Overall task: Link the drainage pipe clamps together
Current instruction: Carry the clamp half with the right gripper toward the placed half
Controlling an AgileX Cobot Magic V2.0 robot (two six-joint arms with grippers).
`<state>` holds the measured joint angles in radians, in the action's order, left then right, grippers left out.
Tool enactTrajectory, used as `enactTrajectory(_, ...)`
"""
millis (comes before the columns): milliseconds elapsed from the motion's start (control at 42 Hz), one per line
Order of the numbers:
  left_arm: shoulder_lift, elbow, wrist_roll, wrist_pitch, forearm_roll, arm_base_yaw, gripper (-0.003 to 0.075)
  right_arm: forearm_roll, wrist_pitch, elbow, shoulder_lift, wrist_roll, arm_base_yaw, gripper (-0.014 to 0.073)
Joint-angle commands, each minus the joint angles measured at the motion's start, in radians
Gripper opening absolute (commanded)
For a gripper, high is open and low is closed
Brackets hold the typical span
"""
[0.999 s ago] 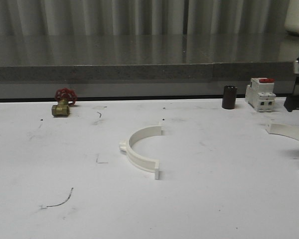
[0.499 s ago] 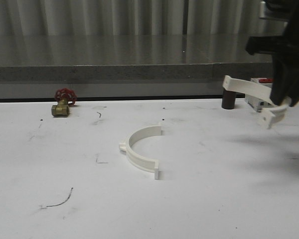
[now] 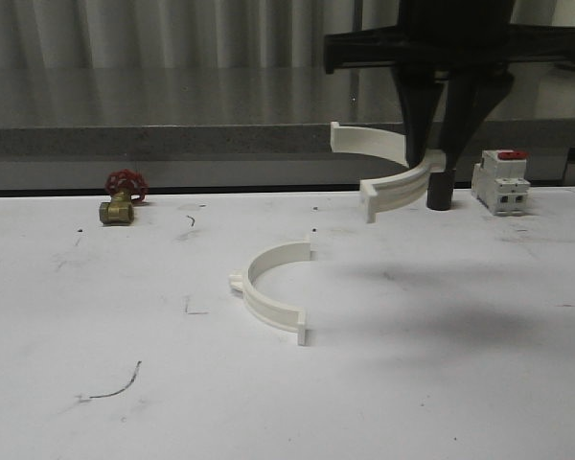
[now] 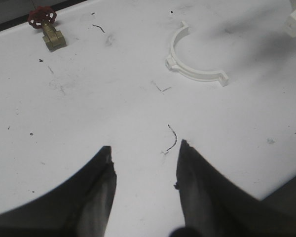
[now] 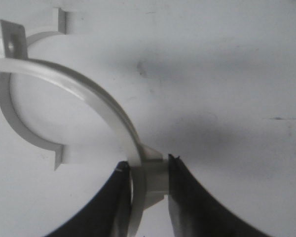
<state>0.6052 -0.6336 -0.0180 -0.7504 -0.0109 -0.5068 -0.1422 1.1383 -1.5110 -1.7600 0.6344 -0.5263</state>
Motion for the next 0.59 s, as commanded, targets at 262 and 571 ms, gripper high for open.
enactTrajectory(262,-0.001,-0.027,0.002,0.067,0.002,0.002,0.0294,-0.007,-0.063,-0.062,-0.072,0.061,-0.002,0.0163)
enactTrajectory(571,-0.001,-0.027,0.002,0.067,0.002,0.002,0.0294,-0.001,-0.094,-0.062,-0.13,0.061,-0.002,0.0163)
